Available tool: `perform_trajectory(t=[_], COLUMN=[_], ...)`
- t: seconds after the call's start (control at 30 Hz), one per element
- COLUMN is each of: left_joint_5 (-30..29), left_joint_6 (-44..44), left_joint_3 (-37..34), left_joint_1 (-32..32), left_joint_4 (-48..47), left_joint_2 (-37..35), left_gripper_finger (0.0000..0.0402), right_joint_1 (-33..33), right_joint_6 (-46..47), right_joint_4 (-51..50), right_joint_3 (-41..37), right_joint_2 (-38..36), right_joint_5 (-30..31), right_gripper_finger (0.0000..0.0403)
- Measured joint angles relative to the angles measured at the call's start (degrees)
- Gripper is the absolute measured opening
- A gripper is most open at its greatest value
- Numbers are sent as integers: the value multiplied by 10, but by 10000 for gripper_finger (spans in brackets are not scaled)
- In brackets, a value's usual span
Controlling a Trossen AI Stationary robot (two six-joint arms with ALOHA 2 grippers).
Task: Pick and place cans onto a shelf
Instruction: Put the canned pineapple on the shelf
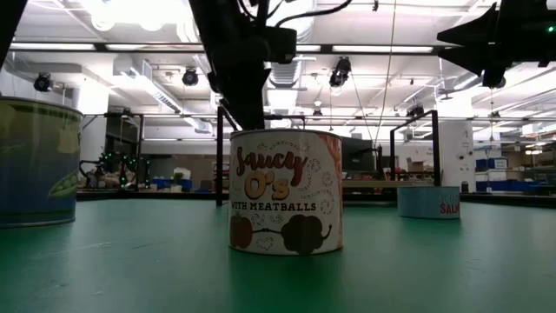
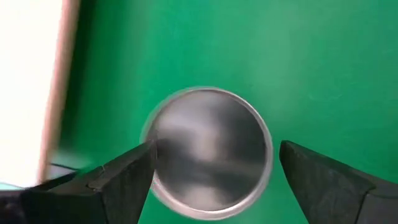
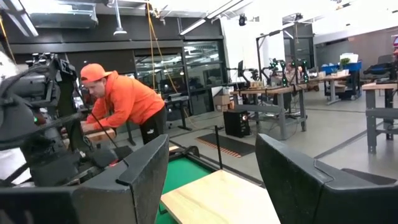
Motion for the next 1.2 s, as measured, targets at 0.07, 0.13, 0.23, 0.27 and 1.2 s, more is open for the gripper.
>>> perform_trajectory(t=[0.07,0.13,0.23,0.27,1.2], left_joint_5=[-9,-6,-6,-6,-12], left_joint_6=[1,1,-1,-2,13], left_joint_3=[-8,-10,-10,-10,32], left_joint_1=[1,1,1,1,1], left_joint_4=[11,16,18,18,-12], left_joint_2=[0,0,0,0,-5], left_gripper_finger=[322,322,319,317,380], right_joint_1=[0,0,0,0,0], right_joint_6=[0,0,0,0,0], right_joint_4=[0,-1,-2,-2,-2], right_joint_3=[0,0,0,0,0], right_joint_2=[0,0,0,0,0], right_joint_5=[0,0,0,0,0], right_gripper_finger=[228,228,228,228,228])
